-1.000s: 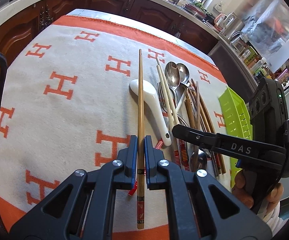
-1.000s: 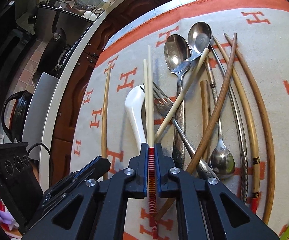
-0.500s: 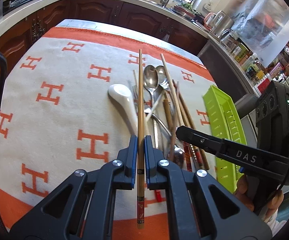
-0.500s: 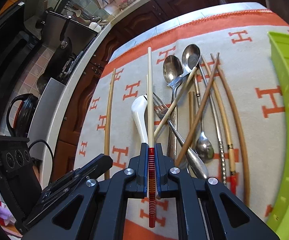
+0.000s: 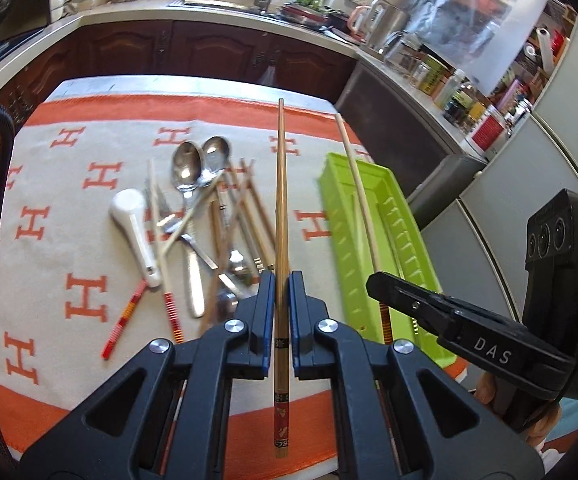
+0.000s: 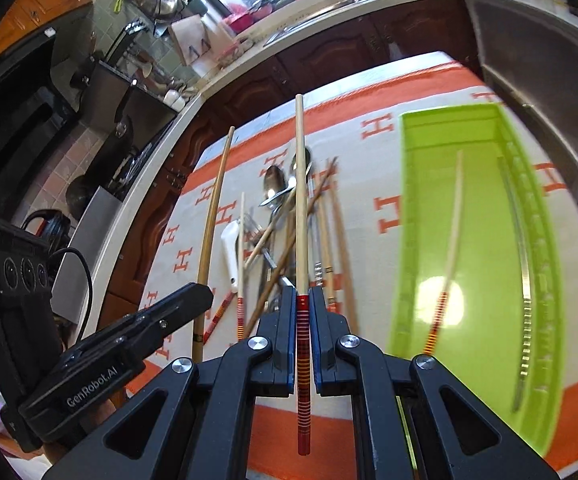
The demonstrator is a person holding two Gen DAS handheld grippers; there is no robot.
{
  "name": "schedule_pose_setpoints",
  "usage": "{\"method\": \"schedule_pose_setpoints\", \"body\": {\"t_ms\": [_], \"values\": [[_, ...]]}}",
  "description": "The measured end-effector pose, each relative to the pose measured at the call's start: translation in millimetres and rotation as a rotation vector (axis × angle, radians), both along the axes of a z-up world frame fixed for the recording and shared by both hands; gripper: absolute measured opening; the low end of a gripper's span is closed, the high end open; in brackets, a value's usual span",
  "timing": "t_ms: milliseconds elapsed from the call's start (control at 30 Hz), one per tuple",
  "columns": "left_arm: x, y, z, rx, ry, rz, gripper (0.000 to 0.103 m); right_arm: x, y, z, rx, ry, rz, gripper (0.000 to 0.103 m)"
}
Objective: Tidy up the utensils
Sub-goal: 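Carry the chopstick in the left tool while the right tool carries its chopstick to the tray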
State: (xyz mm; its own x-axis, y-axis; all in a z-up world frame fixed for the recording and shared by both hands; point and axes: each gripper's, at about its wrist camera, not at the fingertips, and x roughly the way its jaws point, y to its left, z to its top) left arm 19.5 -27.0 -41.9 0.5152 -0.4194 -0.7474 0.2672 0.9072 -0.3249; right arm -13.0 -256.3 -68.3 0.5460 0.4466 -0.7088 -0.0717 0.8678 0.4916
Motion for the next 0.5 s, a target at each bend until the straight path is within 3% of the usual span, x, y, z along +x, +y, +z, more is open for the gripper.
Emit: {"method": "schedule_pose_setpoints", "body": {"t_ms": [267, 500], "values": [[4.4, -77.6, 17.7, 0.01, -0.01, -0.1, 0.005, -30.7, -78.8, 21.3, 0.019, -0.054, -0.144, 0.006], [23.1, -126.5, -4.9, 0.028, 0.052, -0.136, 0.005, -37.7, -129.1, 10.4, 0.028, -0.019, -0.215, 0.006]]}}
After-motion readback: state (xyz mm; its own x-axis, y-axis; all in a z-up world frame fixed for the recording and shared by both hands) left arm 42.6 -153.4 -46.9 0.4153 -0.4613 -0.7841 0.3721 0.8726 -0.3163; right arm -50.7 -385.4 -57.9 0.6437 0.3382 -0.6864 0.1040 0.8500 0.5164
